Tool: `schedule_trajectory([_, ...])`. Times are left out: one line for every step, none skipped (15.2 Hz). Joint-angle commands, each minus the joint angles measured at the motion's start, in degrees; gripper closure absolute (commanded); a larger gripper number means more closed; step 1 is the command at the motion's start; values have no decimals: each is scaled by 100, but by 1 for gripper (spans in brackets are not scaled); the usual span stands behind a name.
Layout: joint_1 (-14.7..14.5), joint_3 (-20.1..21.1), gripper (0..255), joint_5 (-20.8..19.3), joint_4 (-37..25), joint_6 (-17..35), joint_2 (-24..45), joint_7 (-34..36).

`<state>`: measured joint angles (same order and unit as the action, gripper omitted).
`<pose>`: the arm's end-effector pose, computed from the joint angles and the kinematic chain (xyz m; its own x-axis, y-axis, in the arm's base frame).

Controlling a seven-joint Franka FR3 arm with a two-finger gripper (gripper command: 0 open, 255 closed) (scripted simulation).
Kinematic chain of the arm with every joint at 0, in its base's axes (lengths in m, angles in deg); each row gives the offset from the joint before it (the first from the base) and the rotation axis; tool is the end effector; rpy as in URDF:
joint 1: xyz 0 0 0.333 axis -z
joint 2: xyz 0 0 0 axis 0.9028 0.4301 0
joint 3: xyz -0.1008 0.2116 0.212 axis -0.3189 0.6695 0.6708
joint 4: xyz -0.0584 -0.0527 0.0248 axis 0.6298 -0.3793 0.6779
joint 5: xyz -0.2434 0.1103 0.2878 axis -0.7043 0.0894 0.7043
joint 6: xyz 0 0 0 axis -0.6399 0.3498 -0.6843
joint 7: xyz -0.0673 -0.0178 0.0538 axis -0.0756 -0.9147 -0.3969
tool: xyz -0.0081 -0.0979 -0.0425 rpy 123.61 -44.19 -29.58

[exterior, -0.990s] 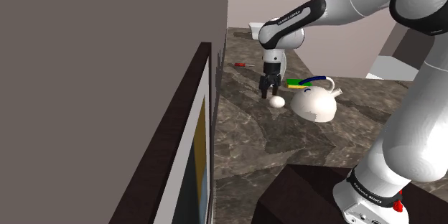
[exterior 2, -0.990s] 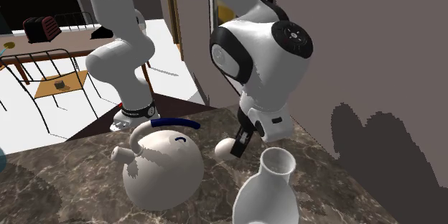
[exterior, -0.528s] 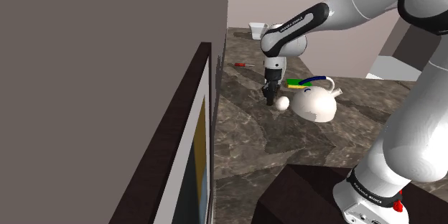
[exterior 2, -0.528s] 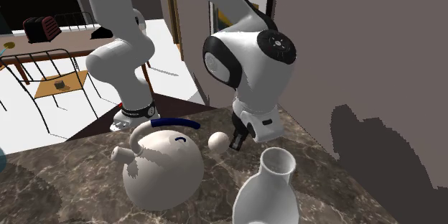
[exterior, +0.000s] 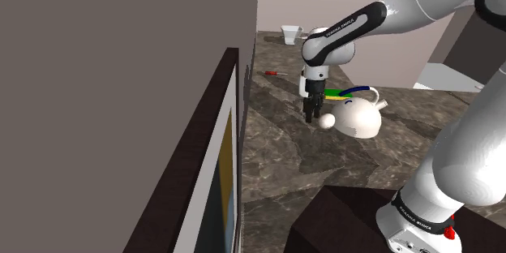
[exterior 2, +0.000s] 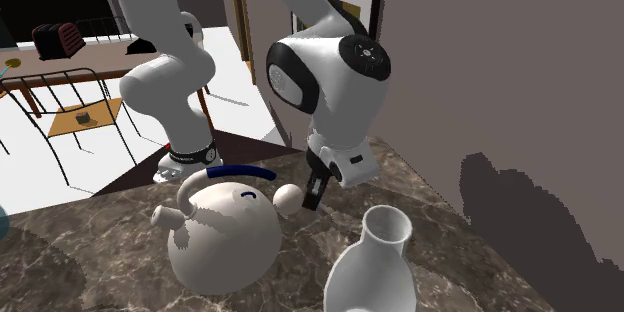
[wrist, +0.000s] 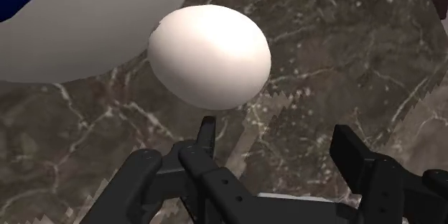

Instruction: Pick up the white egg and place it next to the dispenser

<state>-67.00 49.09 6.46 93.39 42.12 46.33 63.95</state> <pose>0.4496 -0.1072 0.3222 0.9613 0.1272 -0.2442 0.0677 -0.9689 -0.2381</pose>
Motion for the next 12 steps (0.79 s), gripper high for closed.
schedule_trajectory([42,-51,0,-424,584,394,-698,-953])
schedule_trajectory([81,-115,0,-636,879,597,-1072,-1497])
schedule_trajectory([127,-205,0,-834,1156,795,-1434,-2073])
schedule_trajectory([172,-330,0,-1017,1409,986,-1780,-2683])
schedule_trajectory([180,-396,0,-1087,1499,1057,-1908,-2922])
schedule_trajectory([170,-407,0,-1076,1546,1148,-1863,-2931])
schedule_trajectory([160,-417,0,-1064,1592,1239,-1816,-2942])
schedule_trajectory([151,-426,0,-1049,1637,1331,-1767,-2954])
schedule_trajectory([142,-436,0,-1034,1680,1423,-1716,-2968])
schedule_trajectory([131,-445,0,-1017,1722,1516,-1663,-2982])
schedule_trajectory([120,-455,0,-999,1763,1610,-1608,-2997])
schedule_trajectory([101,-471,0,-966,1824,1759,-1517,-3023])
